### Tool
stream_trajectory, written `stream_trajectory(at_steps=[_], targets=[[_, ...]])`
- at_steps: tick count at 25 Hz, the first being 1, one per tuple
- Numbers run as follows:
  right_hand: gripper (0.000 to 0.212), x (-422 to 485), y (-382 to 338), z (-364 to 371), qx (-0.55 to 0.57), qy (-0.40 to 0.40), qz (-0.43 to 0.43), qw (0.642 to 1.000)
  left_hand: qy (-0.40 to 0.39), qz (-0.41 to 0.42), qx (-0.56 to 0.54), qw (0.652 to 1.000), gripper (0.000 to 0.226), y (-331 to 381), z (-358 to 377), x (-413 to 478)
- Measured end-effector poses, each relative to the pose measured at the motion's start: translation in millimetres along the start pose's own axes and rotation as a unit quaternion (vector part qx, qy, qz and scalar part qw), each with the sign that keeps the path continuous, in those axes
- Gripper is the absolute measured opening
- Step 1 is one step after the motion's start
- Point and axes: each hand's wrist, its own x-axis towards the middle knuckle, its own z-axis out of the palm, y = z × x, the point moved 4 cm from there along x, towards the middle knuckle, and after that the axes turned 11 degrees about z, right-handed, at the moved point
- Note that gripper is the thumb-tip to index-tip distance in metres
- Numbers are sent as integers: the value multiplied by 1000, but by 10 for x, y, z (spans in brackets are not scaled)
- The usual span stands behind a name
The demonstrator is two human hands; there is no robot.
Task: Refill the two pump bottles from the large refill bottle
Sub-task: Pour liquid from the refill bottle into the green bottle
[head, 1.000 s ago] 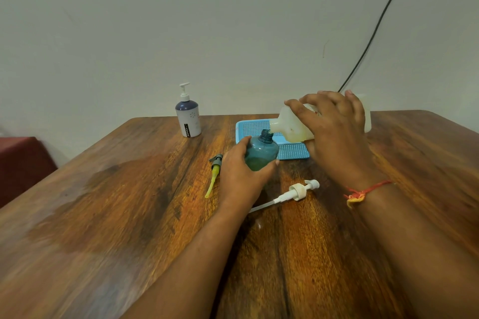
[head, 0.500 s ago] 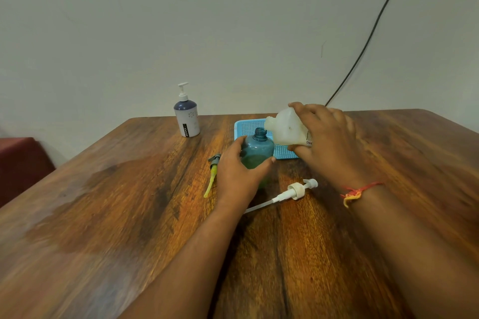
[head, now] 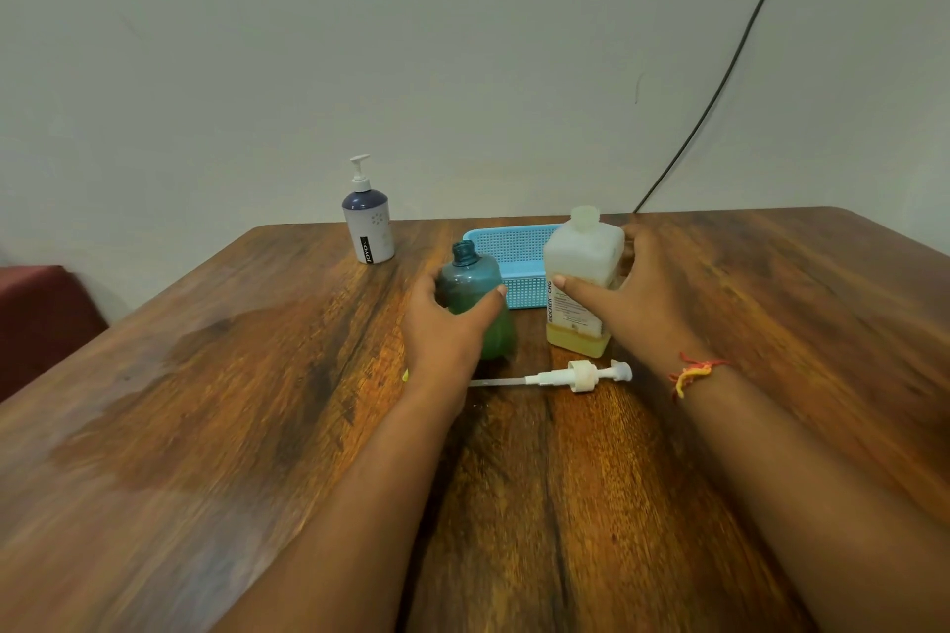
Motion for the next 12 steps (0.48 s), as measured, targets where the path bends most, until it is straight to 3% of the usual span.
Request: stream_trajectory(at_steps=[4, 12], targets=[[79, 15, 25, -8, 7, -2, 7, 1000, -13, 1, 30, 999, 57, -21, 18, -3], [74, 4, 22, 9, 31, -34, 17, 999, -37, 0, 86, 996, 73, -46, 26, 0]])
